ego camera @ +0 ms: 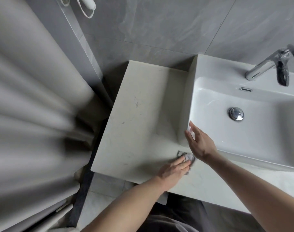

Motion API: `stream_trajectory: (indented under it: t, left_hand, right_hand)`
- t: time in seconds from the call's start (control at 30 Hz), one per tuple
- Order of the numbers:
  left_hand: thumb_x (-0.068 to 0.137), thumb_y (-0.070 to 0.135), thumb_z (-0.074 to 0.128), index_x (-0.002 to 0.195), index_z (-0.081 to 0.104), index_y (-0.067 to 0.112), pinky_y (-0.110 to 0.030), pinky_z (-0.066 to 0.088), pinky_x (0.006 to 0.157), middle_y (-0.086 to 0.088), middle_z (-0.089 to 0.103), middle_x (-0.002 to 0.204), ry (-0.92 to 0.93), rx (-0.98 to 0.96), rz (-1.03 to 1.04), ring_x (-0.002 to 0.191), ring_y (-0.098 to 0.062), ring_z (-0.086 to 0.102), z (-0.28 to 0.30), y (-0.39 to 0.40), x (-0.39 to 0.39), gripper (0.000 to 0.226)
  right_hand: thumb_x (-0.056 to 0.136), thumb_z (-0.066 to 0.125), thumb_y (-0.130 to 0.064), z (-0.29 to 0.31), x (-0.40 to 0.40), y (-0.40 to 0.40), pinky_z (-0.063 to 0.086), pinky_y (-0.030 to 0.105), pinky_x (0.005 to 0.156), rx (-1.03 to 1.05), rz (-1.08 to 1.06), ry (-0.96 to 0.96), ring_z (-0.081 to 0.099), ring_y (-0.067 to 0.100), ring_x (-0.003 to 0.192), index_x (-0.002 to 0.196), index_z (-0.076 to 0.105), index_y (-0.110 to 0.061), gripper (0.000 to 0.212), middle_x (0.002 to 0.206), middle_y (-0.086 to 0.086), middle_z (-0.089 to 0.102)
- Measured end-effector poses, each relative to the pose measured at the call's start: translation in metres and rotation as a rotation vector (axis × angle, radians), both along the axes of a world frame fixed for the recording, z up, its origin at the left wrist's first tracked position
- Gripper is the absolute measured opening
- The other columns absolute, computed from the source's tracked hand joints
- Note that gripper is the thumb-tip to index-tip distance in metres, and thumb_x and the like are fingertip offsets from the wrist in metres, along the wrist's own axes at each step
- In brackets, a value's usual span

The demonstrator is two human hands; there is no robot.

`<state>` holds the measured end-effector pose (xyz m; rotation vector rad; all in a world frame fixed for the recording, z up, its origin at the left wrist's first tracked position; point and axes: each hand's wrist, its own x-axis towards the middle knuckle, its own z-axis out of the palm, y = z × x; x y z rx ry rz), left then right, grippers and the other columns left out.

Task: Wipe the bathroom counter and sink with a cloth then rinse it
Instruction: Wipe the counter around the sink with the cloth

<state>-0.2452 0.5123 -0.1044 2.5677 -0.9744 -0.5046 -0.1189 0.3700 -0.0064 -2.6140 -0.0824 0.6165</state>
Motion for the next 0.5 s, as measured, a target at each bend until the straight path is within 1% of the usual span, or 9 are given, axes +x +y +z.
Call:
stream_trajectory:
  t: [0.03,0.1,0.17,0.23,0.3,0.37,0.43,0.47,0.5]
  left_hand:
    - [0.082,0.001,0.032,0.138,0.063,0.028,-0.022,0.029,0.118,0.008,0.049,0.154,-0.027,-0.024,-0.039,0.148,-0.016,0.038,-0.002,0.003,-0.004,0.069]
    - [0.087,-0.014,0.038,0.144,0.057,0.016,-0.029,0.017,0.125,0.0,0.041,0.161,-0.125,-0.062,-0.034,0.154,-0.018,0.02,-0.011,0.022,-0.01,0.067]
    - [0.088,-0.023,0.04,0.154,0.043,0.017,-0.031,0.016,0.126,0.005,0.022,0.168,-0.095,-0.059,-0.021,0.157,-0.014,0.006,-0.014,0.062,-0.023,0.078]
    - [0.082,-0.026,0.048,0.154,0.041,0.024,-0.028,0.017,0.125,0.012,0.021,0.166,-0.077,-0.04,0.102,0.156,-0.007,0.007,-0.012,0.11,-0.041,0.088]
    - [0.075,-0.023,0.058,0.151,0.042,0.028,-0.025,0.025,0.123,0.016,0.028,0.163,-0.018,-0.001,0.212,0.155,-0.002,0.01,-0.01,0.153,-0.053,0.093]
    - [0.072,-0.021,0.059,0.151,0.039,0.032,-0.026,0.041,0.116,0.019,0.031,0.162,0.045,0.037,0.315,0.154,-0.001,0.016,-0.01,0.186,-0.06,0.097]
    - [0.073,-0.017,0.059,0.151,0.045,0.03,-0.029,0.054,0.104,0.019,0.034,0.161,0.085,0.056,0.393,0.153,-0.004,0.023,-0.002,0.203,-0.065,0.092]
    - [0.076,-0.012,0.06,0.15,0.048,0.028,-0.03,0.055,0.102,0.018,0.035,0.161,0.094,0.059,0.415,0.153,-0.005,0.024,0.003,0.205,-0.067,0.085]
    - [0.082,-0.004,0.059,0.149,0.05,0.027,-0.031,0.053,0.104,0.017,0.035,0.161,0.099,0.052,0.438,0.153,-0.005,0.024,0.009,0.202,-0.069,0.075]
  right_hand:
    - [0.107,0.031,-0.055,0.002,-0.005,-0.003,0.039,0.041,0.111,-0.02,0.018,-0.003,0.045,0.026,0.145,0.161,0.03,-0.025,0.062,0.161,0.0,0.044]
    - [0.107,0.029,-0.055,0.005,-0.014,-0.008,0.042,0.042,0.106,-0.047,0.043,-0.018,0.052,0.03,0.138,0.16,0.033,-0.029,0.059,0.155,0.0,0.052]
    - [0.108,0.031,-0.051,0.008,-0.021,-0.01,0.045,0.043,0.1,-0.051,0.072,-0.06,0.059,0.034,0.129,0.158,0.037,-0.028,0.056,0.145,0.003,0.062]
    - [0.109,0.036,-0.044,0.009,-0.028,-0.012,0.045,0.042,0.101,-0.03,0.103,-0.122,0.06,0.035,0.127,0.156,0.042,-0.022,0.052,0.14,0.006,0.066]
    - [0.109,0.036,-0.04,0.007,-0.034,-0.013,0.044,0.041,0.104,-0.005,0.142,-0.176,0.061,0.03,0.129,0.153,0.046,-0.017,0.051,0.137,0.004,0.068]
    - [0.105,0.036,-0.043,0.001,-0.039,-0.014,0.043,0.042,0.108,0.002,0.156,-0.201,0.059,0.026,0.132,0.153,0.045,-0.016,0.056,0.139,0.0,0.067]
    - [0.102,0.042,-0.04,-0.002,-0.044,-0.013,0.037,0.041,0.113,-0.008,0.123,-0.221,0.052,0.024,0.14,0.157,0.04,-0.017,0.06,0.15,-0.001,0.057]
    - [0.101,0.049,-0.035,-0.001,-0.048,-0.01,0.034,0.041,0.117,-0.002,0.097,-0.248,0.046,0.024,0.145,0.159,0.035,-0.016,0.063,0.158,0.001,0.049]
    - [0.098,0.057,-0.025,0.002,-0.055,-0.005,0.03,0.041,0.121,0.025,0.076,-0.285,0.039,0.025,0.149,0.161,0.031,-0.015,0.068,0.164,0.004,0.039]
